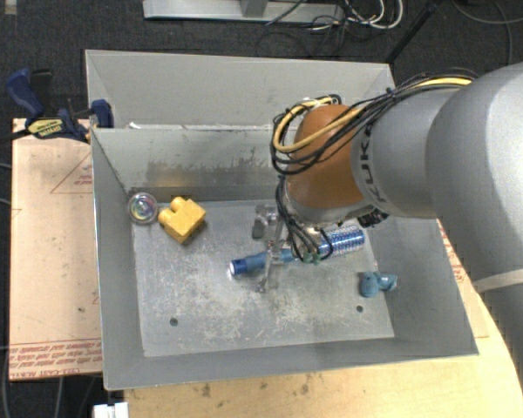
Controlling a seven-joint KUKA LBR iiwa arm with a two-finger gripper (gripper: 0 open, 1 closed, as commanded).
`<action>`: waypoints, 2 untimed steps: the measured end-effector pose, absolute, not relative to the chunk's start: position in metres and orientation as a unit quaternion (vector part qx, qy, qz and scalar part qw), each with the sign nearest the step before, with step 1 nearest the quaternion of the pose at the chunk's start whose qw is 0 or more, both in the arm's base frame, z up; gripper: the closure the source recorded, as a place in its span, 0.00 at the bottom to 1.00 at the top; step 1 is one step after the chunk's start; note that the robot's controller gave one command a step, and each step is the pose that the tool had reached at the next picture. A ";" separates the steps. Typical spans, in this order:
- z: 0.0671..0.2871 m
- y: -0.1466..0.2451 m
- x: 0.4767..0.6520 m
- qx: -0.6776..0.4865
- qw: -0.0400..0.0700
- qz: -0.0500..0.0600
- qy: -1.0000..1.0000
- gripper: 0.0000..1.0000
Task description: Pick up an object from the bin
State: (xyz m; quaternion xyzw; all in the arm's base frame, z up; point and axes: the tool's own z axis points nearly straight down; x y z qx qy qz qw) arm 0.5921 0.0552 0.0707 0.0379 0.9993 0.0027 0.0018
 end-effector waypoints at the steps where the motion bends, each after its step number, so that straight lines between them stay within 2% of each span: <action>1: 0.074 0.049 0.591 0.041 0.001 0.000 0.999 1.00; 2: 0.241 0.029 0.626 0.040 0.006 0.001 0.999 1.00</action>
Offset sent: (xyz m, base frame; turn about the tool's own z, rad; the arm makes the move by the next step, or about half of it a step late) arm 0.0000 0.0000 0.0000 0.0000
